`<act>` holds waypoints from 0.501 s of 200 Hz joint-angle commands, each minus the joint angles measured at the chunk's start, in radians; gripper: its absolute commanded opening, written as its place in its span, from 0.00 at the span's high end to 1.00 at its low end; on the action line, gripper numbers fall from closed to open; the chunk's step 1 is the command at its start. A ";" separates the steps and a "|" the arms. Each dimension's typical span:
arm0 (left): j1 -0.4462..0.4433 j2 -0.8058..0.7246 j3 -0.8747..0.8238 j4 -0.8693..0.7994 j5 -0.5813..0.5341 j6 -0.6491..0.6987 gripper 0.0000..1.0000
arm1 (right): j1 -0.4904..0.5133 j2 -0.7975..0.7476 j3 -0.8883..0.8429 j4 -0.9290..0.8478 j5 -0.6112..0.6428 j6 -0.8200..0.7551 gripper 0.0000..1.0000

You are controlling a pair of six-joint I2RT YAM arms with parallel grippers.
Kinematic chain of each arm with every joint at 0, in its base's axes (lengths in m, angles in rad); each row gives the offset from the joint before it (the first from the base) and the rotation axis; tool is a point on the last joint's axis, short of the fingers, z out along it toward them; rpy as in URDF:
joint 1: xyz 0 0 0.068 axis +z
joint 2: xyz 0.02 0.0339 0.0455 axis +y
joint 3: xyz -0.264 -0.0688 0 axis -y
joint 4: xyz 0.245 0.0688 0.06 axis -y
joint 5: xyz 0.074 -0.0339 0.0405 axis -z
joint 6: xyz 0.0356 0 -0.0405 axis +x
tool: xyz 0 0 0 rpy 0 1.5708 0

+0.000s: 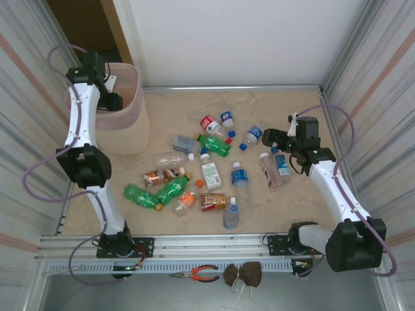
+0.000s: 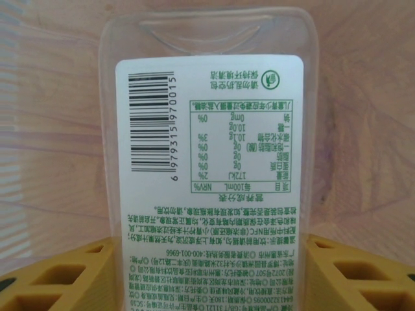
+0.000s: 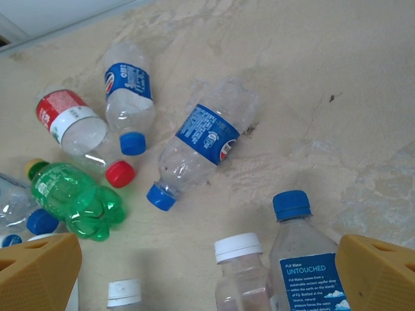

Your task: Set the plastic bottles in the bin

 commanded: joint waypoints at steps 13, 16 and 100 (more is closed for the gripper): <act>0.040 0.070 -0.003 0.074 0.030 -0.011 0.57 | 0.007 0.008 0.034 0.010 0.010 -0.007 0.01; 0.042 0.092 -0.003 0.077 0.031 -0.011 0.57 | 0.007 0.008 0.034 0.010 0.010 -0.007 0.01; 0.052 0.215 -0.112 0.183 0.031 -0.023 0.52 | 0.014 0.002 0.015 0.012 0.024 0.004 0.01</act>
